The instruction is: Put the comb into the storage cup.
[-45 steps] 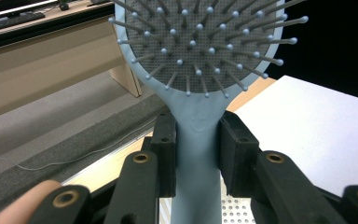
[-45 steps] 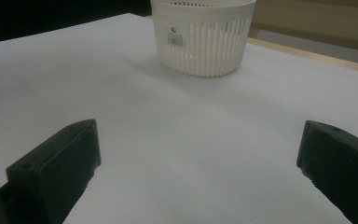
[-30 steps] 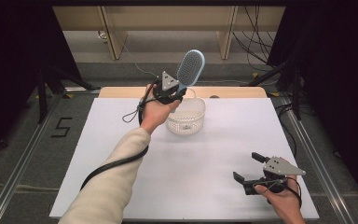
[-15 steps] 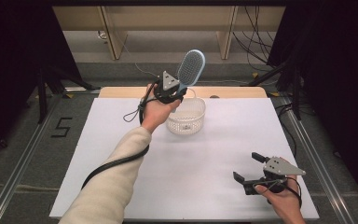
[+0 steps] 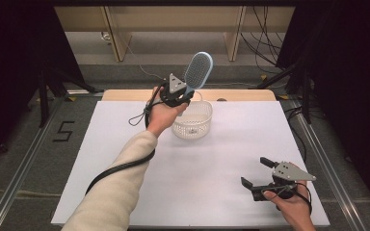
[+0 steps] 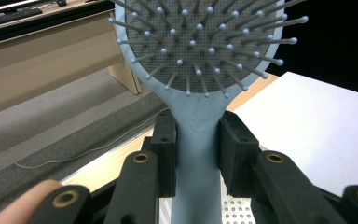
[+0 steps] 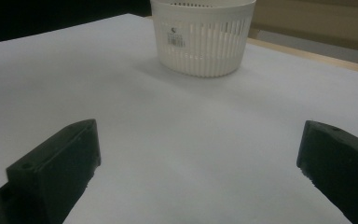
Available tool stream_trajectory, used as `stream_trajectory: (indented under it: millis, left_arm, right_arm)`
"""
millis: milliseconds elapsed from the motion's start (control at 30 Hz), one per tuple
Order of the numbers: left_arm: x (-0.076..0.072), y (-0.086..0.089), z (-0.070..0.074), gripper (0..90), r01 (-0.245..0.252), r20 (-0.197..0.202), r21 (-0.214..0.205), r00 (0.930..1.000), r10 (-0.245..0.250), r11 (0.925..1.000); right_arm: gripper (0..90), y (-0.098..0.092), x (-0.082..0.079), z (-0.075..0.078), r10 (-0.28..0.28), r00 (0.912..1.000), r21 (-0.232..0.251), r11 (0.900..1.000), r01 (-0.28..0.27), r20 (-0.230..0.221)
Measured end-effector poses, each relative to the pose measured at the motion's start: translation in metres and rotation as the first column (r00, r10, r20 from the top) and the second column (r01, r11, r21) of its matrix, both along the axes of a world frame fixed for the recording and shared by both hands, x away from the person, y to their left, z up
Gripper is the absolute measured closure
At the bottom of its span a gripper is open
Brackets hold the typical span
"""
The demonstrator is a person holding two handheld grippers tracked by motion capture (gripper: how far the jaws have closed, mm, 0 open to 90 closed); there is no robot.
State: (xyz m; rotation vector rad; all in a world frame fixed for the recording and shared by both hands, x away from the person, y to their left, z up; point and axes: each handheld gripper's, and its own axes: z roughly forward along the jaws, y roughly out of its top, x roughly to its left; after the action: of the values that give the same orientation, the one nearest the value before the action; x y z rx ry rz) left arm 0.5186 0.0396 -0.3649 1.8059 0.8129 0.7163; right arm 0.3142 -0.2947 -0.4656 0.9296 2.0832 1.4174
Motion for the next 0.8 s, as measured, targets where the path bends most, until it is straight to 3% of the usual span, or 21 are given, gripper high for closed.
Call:
stream_trajectory:
  millis: [800]
  left_arm:
    - [0.0020,-0.0022,-0.0075,69.7,0.008,-0.011,0.004,0.9999,-0.008,1.0000]
  right_arm:
    - [0.2,-0.0002,0.0002,-0.0001,0.002,1.0000,0.001,1.0000,-0.002,0.002]
